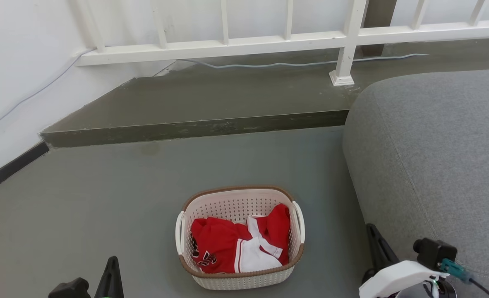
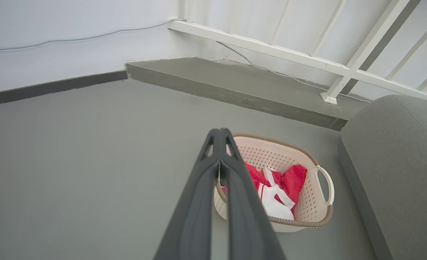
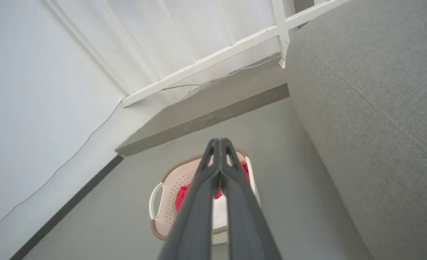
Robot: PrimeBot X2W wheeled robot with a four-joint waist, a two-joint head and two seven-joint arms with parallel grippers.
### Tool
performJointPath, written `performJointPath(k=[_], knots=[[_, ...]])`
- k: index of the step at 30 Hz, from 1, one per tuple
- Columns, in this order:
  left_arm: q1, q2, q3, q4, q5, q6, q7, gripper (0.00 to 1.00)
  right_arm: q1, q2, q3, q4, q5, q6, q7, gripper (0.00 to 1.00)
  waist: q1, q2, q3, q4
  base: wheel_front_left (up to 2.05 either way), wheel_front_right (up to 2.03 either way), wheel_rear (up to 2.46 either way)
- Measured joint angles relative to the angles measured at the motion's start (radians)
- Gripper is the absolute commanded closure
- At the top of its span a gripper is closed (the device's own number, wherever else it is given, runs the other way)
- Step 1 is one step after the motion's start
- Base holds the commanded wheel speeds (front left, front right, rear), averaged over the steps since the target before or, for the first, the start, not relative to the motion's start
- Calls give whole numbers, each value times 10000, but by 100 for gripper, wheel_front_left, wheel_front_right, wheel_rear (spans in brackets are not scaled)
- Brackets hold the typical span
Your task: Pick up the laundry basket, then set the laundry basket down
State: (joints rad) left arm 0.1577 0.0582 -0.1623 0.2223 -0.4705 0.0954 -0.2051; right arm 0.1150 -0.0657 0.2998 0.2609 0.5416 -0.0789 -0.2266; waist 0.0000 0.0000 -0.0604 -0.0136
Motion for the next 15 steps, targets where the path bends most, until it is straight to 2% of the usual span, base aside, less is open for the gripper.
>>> performJointPath(k=[15], knots=[[-154, -33, 316, 25, -1638, -347, 470, 100, -62, 33, -566, -65, 1565, 276, 437, 100, 0, 0, 93, 22, 0, 0, 0]])
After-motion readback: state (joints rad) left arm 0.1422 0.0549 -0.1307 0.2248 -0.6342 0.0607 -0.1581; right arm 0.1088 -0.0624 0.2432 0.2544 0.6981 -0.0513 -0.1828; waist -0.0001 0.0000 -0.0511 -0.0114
